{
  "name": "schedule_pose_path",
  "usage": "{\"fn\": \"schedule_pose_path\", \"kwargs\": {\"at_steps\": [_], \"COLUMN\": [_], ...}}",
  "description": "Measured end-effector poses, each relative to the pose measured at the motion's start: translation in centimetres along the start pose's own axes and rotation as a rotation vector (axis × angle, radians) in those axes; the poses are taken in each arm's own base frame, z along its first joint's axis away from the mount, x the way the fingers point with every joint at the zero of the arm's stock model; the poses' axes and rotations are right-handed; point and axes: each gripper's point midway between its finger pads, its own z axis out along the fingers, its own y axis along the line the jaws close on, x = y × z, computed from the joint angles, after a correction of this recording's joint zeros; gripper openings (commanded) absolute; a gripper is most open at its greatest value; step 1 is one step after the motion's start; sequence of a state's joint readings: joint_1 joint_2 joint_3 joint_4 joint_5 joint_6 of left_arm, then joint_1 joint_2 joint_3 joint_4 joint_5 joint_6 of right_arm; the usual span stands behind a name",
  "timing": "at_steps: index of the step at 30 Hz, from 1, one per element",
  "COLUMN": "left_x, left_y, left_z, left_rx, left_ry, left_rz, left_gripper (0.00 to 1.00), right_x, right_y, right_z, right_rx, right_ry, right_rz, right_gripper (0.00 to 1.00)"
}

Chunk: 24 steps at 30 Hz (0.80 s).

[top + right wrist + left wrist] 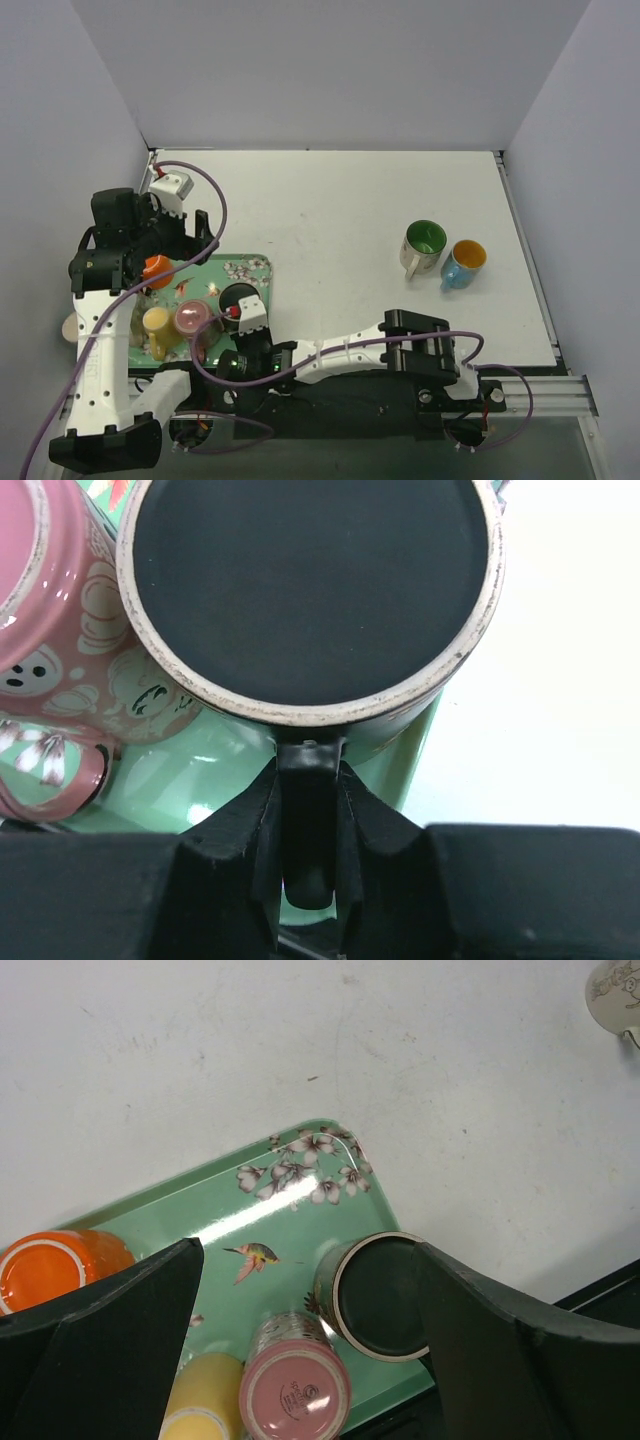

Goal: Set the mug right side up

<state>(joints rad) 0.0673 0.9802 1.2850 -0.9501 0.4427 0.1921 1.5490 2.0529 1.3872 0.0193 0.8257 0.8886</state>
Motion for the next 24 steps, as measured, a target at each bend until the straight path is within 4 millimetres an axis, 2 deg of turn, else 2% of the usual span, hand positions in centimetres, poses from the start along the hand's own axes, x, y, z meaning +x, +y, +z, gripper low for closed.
{"fn": "schedule_pose_path", "kwargs": {"at_steps": [4,7,11,15,17,19,24], "left_x": [-0.6,-1.8,-3.3,-3.3,-3.2,-3.1,-2.2], "left_y": [-0.6,-0.8,-0.7,-0.7,-1.0,-1.9,-5.7], "left_z": [-0.4,-0.9,-1.2,-0.5,0.0,1.0,3.3], "left_rx": [0.026,0.039,0.05,0.082,0.108,0.148,0.312], "left_ry": [-0.009,-0.027,-0.052,-0.048,-0.057,-0.075,-0.142], "left_rz": [0.002,0.025,0.095,0.157,0.202,0.283,0.602], "left_gripper": [0.96,0.96,0.96,0.96,0.96,0.96,0.97], "right_x": [-0.9,-2.4,-6.5,-10.4,-11.3,-12.0,-13.8], "right_y": [-0.7,-2.1,-5.0,-7.4,-8.9,-10.8,-16.2], "right_z": [-1.2,-2.7,-3.2,-2.5,-2.1,-1.8,-2.0], "right_rx": [-0.054,-0.123,-0.172,-0.196,-0.197,-0.177,-0.084], "right_ry": [0.032,0.081,0.127,0.133,0.145,0.17,0.204], "right_rz": [-0.006,0.005,0.082,0.202,0.25,0.281,0.314], "right_gripper": [0.0,0.0,0.0,0.0,0.0,0.0,0.0]}}
